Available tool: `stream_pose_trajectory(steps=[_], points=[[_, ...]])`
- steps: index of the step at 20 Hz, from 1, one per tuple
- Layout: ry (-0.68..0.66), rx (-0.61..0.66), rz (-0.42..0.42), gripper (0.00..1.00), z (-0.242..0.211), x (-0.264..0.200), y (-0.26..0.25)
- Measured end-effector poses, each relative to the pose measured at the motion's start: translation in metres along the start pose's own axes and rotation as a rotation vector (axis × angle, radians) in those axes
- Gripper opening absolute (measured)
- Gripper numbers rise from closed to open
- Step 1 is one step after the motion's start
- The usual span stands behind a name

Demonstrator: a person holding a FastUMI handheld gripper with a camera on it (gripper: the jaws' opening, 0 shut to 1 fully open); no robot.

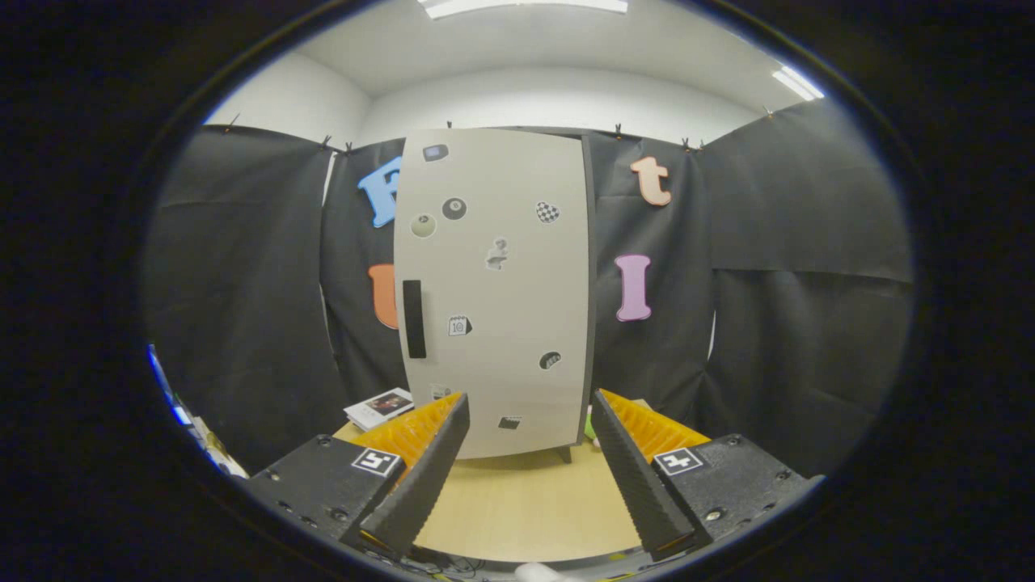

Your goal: Open the shoe cabinet door, grab the shoes and put them into the shoe cabinet, then close the shoe cabinet door.

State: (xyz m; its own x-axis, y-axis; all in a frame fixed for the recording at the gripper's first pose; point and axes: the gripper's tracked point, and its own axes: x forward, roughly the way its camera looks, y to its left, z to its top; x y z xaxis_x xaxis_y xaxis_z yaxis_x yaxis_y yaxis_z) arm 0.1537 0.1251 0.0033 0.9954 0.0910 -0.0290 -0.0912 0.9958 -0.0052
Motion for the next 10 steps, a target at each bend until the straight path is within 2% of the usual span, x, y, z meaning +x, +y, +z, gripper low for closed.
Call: stream_pose_trajectory(steps=[10], points=[[-0.004,-0.006,0.013,0.99,-0.0032,-0.0044,0.0024]])
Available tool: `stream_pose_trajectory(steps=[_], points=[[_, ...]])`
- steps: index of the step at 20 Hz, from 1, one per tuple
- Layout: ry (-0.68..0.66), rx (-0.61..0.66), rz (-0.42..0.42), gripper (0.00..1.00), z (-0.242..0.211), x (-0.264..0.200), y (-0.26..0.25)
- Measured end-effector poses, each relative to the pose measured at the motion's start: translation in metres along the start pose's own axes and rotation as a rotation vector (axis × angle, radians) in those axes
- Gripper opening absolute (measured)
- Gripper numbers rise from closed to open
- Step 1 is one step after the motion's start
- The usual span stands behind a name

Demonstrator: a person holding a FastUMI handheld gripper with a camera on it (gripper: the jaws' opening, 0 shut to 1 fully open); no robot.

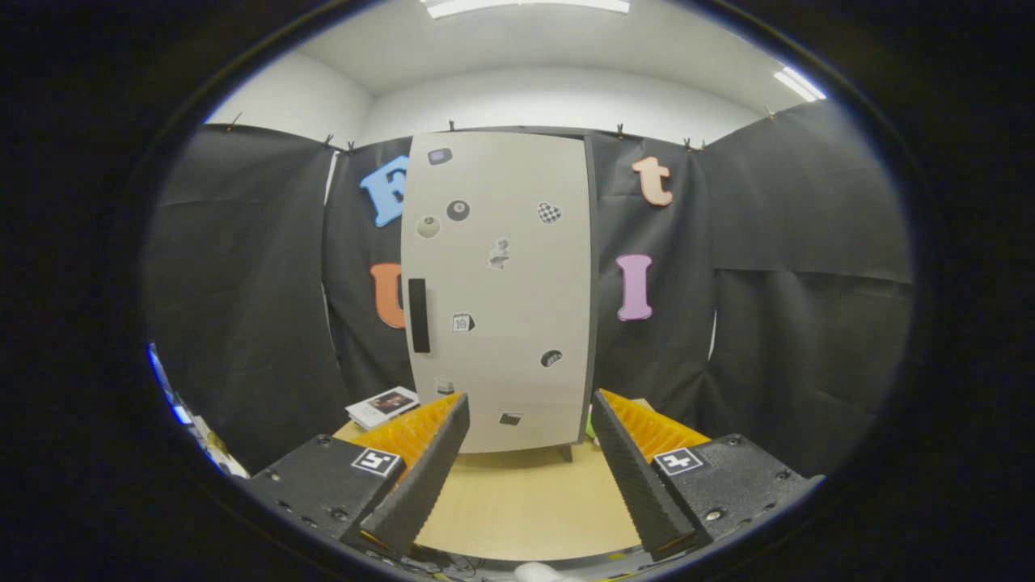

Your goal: Open the shoe cabinet door, grab the shoes and put them into the shoe cabinet, then close the shoe cabinet door.

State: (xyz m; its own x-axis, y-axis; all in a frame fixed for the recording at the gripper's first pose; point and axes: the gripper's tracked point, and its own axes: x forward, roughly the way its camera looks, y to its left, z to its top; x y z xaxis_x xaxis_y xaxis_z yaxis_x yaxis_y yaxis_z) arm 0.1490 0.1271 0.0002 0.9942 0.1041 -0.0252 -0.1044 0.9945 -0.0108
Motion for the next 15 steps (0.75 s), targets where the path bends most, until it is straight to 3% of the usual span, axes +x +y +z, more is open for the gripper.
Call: stream_pose_trajectory(steps=[15], points=[[-0.002,-0.007,0.016,0.99,-0.0009,-0.0027,-0.0009]])
